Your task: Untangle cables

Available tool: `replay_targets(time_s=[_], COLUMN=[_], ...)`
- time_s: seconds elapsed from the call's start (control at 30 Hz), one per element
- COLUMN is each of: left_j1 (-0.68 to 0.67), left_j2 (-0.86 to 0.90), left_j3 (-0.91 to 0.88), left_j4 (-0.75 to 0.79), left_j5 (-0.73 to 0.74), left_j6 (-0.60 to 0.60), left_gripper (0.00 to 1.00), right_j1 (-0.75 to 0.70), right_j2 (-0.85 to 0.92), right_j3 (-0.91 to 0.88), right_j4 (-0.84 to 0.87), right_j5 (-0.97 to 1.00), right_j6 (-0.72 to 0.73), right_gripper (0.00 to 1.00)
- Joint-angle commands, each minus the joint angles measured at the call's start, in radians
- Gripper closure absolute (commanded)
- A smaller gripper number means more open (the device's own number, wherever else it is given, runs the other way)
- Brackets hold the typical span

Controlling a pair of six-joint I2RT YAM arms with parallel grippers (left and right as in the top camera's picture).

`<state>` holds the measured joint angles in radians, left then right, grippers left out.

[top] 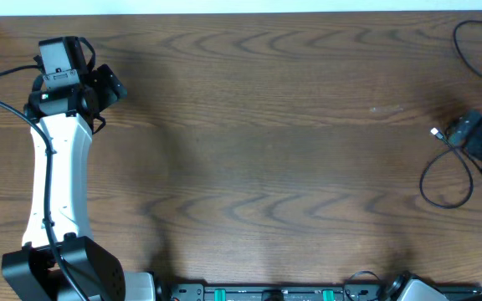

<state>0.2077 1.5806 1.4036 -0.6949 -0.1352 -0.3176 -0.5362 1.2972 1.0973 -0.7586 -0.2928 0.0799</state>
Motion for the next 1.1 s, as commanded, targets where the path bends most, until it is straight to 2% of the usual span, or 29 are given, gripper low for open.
replay_targets(time_s=[0.0,1.07], left_j1=[0.000,0.000], left_j2=[0.008,0.008], left_j3=[0.007,0.007], left_j4=[-0.002,-0.002], left_j5=[0.001,0.001], left_j6=[-0.001,-0.001], left_gripper=[0.00,0.00], right_j1=[0.018,0.018], right_j2=[-0.001,-0.001], right_j3=[0.002,0.002], right_j4=[-0.009,-0.061], right_j5=[-0.035,-0.035], right_j6=[0.009,0.009], right_gripper=[0.01,0.01])
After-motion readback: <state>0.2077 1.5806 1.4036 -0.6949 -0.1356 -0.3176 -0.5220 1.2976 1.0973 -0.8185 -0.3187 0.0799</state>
